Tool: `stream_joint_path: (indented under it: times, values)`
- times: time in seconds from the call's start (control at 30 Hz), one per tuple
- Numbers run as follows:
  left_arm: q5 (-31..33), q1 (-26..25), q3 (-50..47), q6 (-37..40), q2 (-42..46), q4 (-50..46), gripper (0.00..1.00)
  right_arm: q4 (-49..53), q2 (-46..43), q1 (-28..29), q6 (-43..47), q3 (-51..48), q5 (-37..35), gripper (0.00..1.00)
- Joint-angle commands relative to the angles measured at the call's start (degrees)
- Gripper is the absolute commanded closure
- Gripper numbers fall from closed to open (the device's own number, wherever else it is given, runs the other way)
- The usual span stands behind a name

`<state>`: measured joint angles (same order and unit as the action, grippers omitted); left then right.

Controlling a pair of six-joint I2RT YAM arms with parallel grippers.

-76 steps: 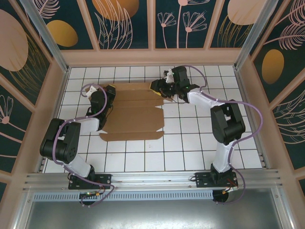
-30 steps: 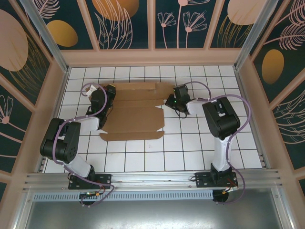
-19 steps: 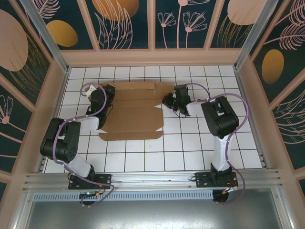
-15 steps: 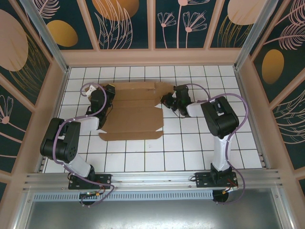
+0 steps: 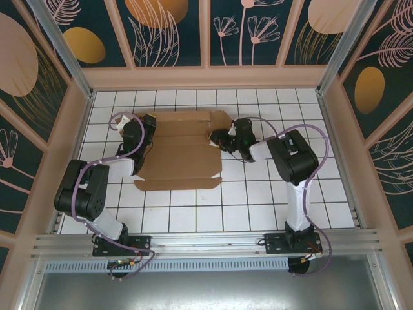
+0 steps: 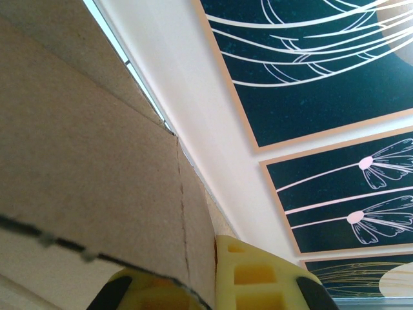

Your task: Fold the paper box

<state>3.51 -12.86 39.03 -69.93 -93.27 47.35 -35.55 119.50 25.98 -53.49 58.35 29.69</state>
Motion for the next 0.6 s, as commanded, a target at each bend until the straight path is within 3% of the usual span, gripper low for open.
stream_joint_path:
  times: [0.0, 0.33, 0.57]
  values:
    - [-0.53, -0.4, -0.88, 0.14, -2.0, -5.96, 1.0, 2.22, 2.23, 0.73, 0.83, 1.79, 1.43, 0.7]
    - [-0.48, -0.39, -0.88, -0.27, -1.89, -6.18, 1.0, 14.92, 3.81, 1.41, 6.68, 6.37, -1.6, 0.65]
    - [0.74, -0.32, -0.97, -0.39, -1.17, -7.78, 1.0, 12.42, -2.74, -0.53, 8.6, 1.68, -2.04, 0.61]
